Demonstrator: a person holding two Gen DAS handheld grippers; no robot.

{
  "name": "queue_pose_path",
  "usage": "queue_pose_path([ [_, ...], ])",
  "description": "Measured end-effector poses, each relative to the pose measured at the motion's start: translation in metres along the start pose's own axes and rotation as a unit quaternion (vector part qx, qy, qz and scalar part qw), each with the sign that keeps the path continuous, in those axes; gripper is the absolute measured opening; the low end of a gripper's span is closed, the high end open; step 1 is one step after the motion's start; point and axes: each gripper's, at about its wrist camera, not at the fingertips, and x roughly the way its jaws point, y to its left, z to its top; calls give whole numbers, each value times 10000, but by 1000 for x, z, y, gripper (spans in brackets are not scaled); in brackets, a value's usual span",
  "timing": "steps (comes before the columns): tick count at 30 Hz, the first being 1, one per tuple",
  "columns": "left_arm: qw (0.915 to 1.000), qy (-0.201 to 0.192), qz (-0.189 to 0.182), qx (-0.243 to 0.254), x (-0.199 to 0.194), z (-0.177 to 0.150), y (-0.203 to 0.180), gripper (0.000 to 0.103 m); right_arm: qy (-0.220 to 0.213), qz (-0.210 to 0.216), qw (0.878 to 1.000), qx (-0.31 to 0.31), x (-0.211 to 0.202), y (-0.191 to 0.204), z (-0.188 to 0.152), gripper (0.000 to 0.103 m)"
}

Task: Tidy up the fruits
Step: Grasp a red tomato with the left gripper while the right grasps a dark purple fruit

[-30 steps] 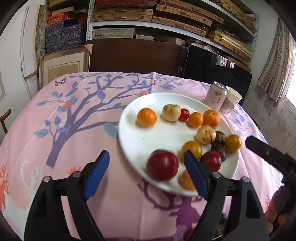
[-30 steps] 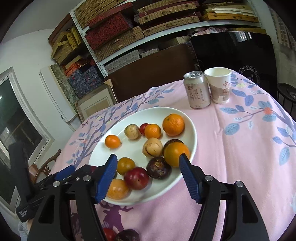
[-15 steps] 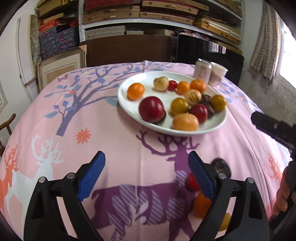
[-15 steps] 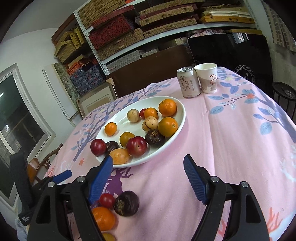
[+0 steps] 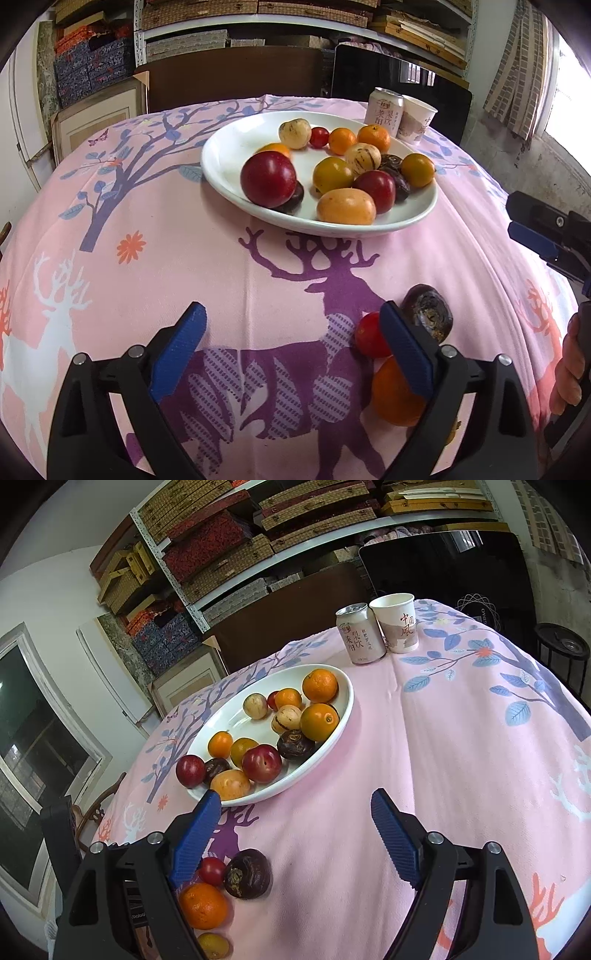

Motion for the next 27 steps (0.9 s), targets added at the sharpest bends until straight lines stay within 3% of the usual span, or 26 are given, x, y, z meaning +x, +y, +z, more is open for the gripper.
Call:
queue_pose_path([
  [2,9994,-3,332,-41,1,1,9,92,22,-4,10000,-3,1,0,0,84],
  [4,9987,107,395,-288,4,2,23,92,19,0,10000,5,1,0,0,84],
  [8,9965,50,-162,-822,-5,4,40,92,-1,21,10000,46,0,-2,0,85],
  [14,9974,243,-561,-377,-2,-4,14,92,41,4,10000,37,0,-2,1,85],
  [19,9943,409,-910,-380,7,-6,4,93,66,-29,10000,29,2,-2,0,85],
  [23,9960,450,-655,-412,7,-5,15,94,87,-51,9999,37,3,-2,-1,85],
  [27,9930,347,-232,-1101,-2,-3,57,93,64,-11,10000,74,2,-3,0,85],
])
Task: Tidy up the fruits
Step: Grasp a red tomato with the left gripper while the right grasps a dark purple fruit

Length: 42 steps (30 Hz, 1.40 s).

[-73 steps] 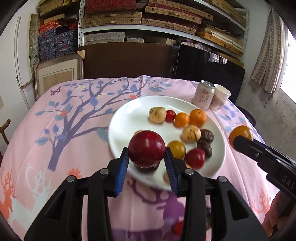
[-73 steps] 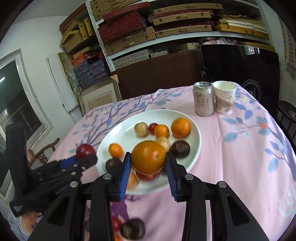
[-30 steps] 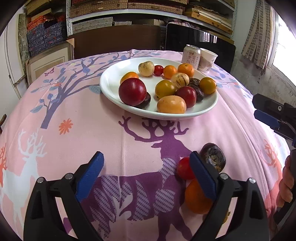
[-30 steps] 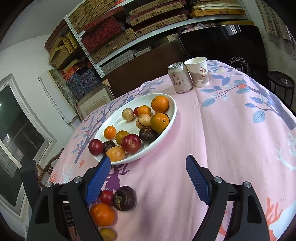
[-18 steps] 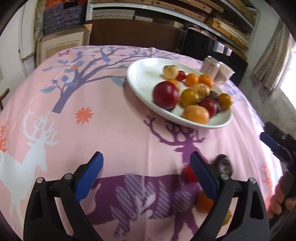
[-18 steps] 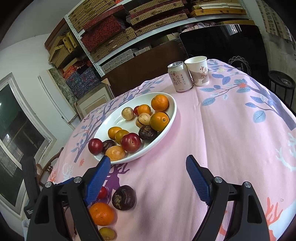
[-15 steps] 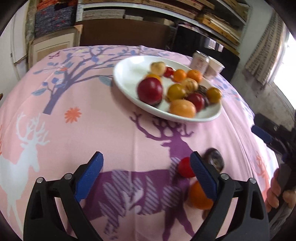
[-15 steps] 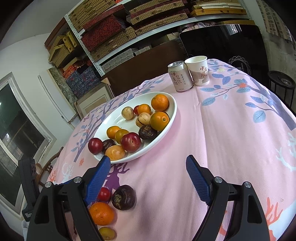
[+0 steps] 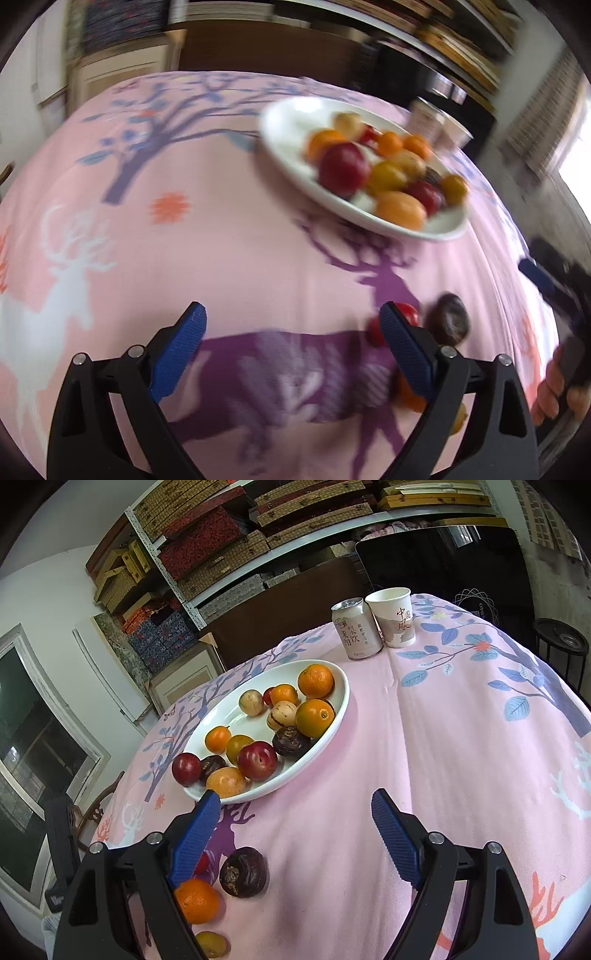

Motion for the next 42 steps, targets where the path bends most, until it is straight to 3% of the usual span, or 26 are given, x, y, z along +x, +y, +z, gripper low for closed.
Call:
queue_pose_path([
  [4,9995,-276,-122,-119,-17,1,6,93,1,31,10000,-59,-1,3,0,85],
  [7,9993,-207,-228,208,-13,-3,-11,92,28,27,9999,-124,0,5,-2,85],
  [9,9987,-140,-95,477,-8,-8,-22,93,33,19,9999,-123,0,5,-2,85],
  [12,9980,5,82,635,1,-16,-25,76,46,14,9999,-96,0,4,-2,85],
  [16,9970,-96,48,766,0,-18,-29,65,102,15,9998,-178,2,7,-3,85],
  [20,9916,-301,327,1218,1,-23,-45,59,206,36,9992,-337,6,13,-6,85],
  [24,9890,-204,166,1459,6,-25,-55,43,392,111,9977,-547,12,22,-11,85],
  [25,9893,-230,105,1437,5,-25,-54,32,464,156,9970,-604,15,24,-13,85],
  [26,9900,-257,45,1388,2,-24,-52,30,545,200,9961,-664,18,27,-15,85],
  [30,9945,-497,200,896,-10,-11,-28,30,695,189,9928,-959,25,39,-24,84],
  [34,9975,-506,252,431,-12,-3,-6,30,828,139,9883,-1271,30,49,-33,74],
  [38,9976,-416,323,457,-5,-4,-6,30,1092,-5,9835,-1445,43,53,-42,58],
  [42,9968,-404,396,571,-2,-7,-10,30,1182,58,9819,-1479,51,57,-48,58],
])
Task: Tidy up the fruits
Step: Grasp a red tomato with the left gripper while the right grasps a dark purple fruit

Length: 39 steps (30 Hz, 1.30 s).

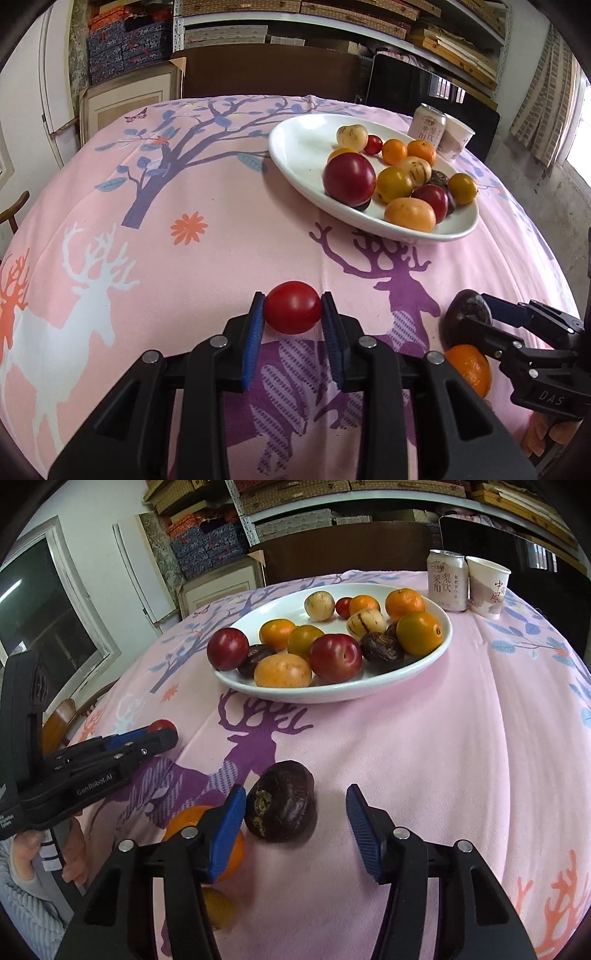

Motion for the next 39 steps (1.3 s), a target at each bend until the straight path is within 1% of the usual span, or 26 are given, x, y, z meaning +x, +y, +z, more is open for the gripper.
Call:
queue_pose_path([
  [2,10000,-8,39,32,1,-1,-2,30,6,71,10000,32,1,0,0,55],
  [4,9998,-14,138,112,3,-2,-4,30,45,324,9995,42,1,3,-1,36],
  [6,9997,-16,188,173,4,-2,-7,30,-7,203,9997,-103,-1,9,-1,35],
  [7,9996,-38,180,194,3,-2,-8,30,-18,198,9997,-153,-1,11,-1,33],
  [8,9996,-60,182,204,2,-2,-8,30,-52,233,9996,-138,-3,10,-1,28],
  [9,9995,-124,215,209,-1,-2,-9,30,-85,293,9995,-81,-6,9,0,26],
  [10,9992,-222,264,218,-4,-1,-10,30,-135,338,9993,-13,-9,6,1,26],
  [13,9969,-573,427,330,-18,2,-17,30,-253,235,9994,-6,-14,4,4,25],
  [15,9954,-730,458,408,-25,3,-21,30,-76,265,9996,-10,-6,3,2,25],
  [16,9950,-771,470,433,-27,3,-23,30,-55,197,9998,-40,-3,4,1,25],
  [19,9932,-893,546,515,-34,2,-27,30,49,173,9998,-91,3,6,-2,25],
  [24,9903,-1095,634,580,-44,3,-30,30,-2,165,9998,-150,0,9,-2,24],
  [28,9885,-1212,686,590,-50,4,-30,30,-215,137,9996,-133,-10,9,0,24],
  [33,9852,-1372,749,696,-54,12,-38,30,-616,158,9980,-26,-31,4,10,24],
  [36,9837,-1434,752,785,-52,22,-45,30,-817,130,9966,26,-40,-1,26,24],
  [39,9819,-1464,772,917,-45,34,-55,30,-863,7,9963,17,-40,-7,46,24],
])
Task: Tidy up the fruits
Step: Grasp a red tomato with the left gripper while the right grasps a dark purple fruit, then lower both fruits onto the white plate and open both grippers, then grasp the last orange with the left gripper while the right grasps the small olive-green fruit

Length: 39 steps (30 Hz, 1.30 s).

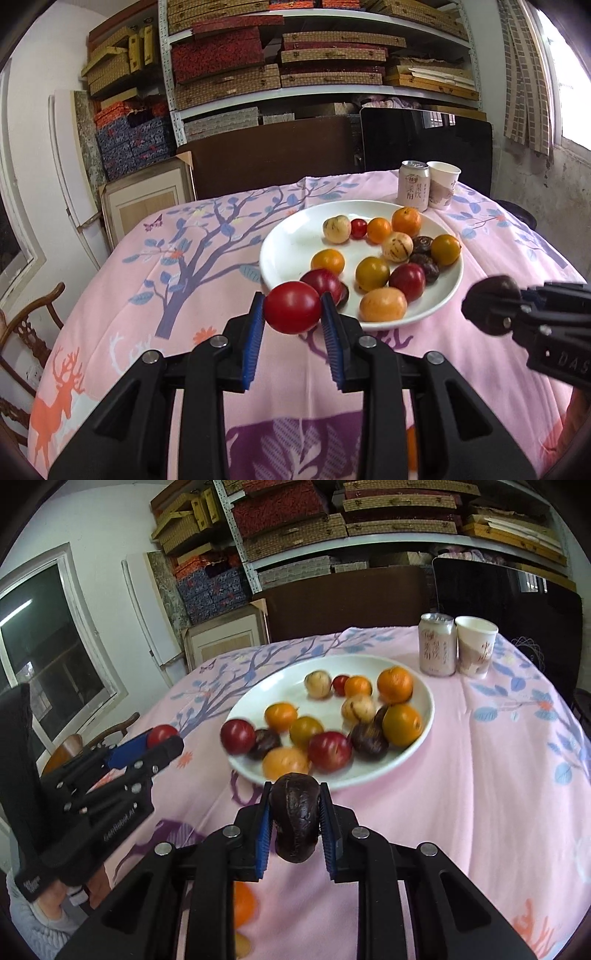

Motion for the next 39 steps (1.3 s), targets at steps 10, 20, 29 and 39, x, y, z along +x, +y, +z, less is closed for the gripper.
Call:
queue_pose_path([
  [10,9999,28,-66,158,62,34,-23,37,-216,-392,9989,-134,42,-11,51,51],
  [20,10000,37,24,-11,59,18,-12,70,-229,-323,9992,-2,21,-19,18,61],
  [29,9998,-92,106,-127,12,-6,4,74,70,452,9989,36,-26,6,-48,65],
  [39,9999,-21,-88,47,-22,-28,-3,75,930,545,9910,-791,-11,55,-92,30],
])
